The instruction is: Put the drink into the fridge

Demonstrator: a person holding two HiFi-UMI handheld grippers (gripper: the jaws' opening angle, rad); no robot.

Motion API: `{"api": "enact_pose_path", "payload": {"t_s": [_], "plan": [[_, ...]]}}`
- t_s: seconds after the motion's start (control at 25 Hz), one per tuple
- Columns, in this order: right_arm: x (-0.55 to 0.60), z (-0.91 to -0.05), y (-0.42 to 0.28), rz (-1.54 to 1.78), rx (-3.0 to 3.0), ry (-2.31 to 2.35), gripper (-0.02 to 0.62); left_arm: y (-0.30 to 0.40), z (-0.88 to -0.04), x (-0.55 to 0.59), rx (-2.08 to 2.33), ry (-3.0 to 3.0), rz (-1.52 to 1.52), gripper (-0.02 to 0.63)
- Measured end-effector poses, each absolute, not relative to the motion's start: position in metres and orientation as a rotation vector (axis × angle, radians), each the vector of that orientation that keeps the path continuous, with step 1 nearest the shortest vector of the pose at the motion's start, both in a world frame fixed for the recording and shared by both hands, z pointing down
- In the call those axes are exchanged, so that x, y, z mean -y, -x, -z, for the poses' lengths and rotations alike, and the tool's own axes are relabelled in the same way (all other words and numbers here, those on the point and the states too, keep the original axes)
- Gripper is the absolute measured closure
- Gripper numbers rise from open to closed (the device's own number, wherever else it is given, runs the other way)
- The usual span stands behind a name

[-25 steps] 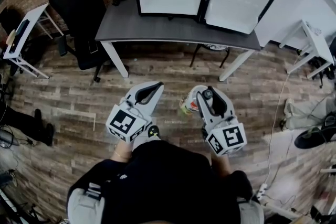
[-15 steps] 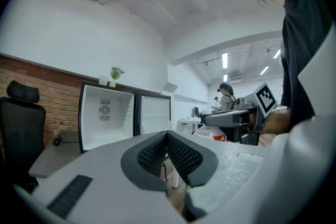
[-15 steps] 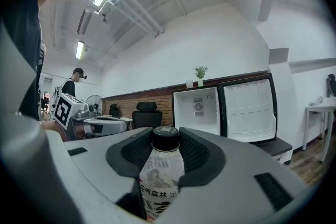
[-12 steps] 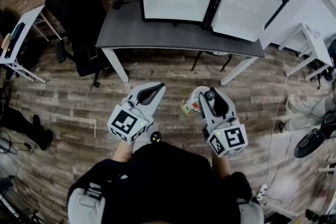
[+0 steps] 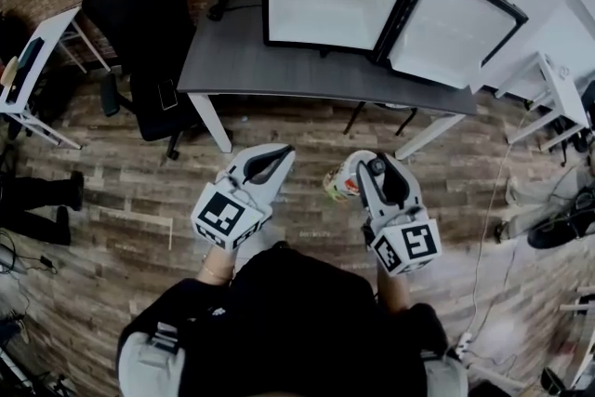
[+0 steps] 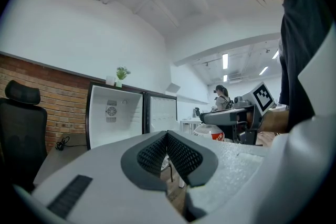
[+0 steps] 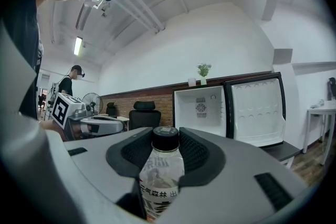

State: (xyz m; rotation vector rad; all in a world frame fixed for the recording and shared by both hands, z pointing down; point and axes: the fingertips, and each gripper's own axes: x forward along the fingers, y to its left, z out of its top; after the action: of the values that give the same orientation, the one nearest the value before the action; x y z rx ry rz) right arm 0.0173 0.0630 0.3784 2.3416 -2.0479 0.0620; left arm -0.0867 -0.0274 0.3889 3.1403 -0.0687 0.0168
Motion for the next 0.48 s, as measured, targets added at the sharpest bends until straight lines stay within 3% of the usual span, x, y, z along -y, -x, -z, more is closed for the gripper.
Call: {"api": "enact_pose_path", "payload": {"t_s": [0.48], "plan": [[-0.032, -0.390, -0.018, -0.111, 2.050, -2.334, 0.442, 0.088, -0.408, 0.055, 0.087, -3.077, -0.077, 0.609]]}}
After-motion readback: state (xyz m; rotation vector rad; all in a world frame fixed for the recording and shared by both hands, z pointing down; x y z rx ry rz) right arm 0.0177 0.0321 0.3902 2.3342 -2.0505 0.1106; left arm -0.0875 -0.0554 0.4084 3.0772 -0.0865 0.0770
